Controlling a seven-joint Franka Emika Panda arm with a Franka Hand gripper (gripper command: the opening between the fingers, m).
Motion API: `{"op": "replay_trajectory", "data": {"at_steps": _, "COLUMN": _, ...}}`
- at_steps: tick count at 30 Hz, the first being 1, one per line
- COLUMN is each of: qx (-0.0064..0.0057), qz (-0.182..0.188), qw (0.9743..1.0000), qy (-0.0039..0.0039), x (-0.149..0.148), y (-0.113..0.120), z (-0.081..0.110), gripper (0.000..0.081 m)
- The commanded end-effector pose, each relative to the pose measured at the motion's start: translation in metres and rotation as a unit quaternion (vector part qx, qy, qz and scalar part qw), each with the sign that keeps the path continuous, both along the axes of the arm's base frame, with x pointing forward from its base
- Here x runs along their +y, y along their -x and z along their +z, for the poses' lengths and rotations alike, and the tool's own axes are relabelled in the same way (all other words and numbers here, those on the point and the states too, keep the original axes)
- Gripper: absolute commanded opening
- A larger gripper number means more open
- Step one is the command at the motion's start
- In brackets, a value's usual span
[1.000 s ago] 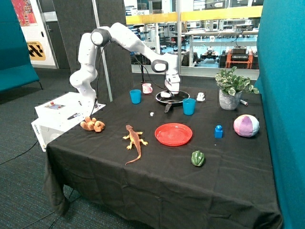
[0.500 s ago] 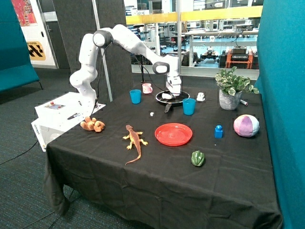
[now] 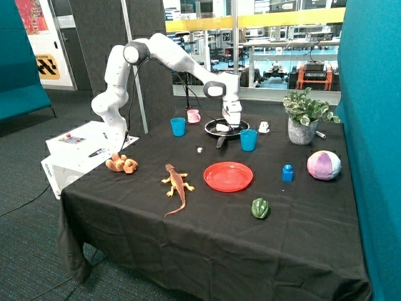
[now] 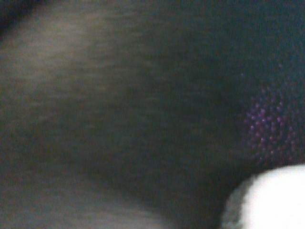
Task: Clean the pan
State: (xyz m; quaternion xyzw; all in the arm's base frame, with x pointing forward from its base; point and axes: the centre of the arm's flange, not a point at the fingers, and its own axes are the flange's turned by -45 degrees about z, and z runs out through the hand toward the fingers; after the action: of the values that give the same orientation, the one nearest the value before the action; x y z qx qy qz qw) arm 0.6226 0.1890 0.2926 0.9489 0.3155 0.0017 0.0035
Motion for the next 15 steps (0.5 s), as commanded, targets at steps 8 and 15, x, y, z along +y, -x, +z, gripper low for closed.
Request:
{"op": "replay_trajectory", "data": {"at_steps": 8, "qx": 0.0027, "qz": -0.021, "qw": 0.9998, "qy": -0.00284, "x": -0.058, "y": 0.012, "z": 0.000, "gripper": 0.0000}}
{"op": "replay_trajectory", "data": {"at_steps": 15, "qx": 0.0027, "qz": -0.011, "qw": 0.9999, "qy": -0.00282, "x": -0.064, "y": 0.035, "z": -0.008, "gripper": 0.0000}}
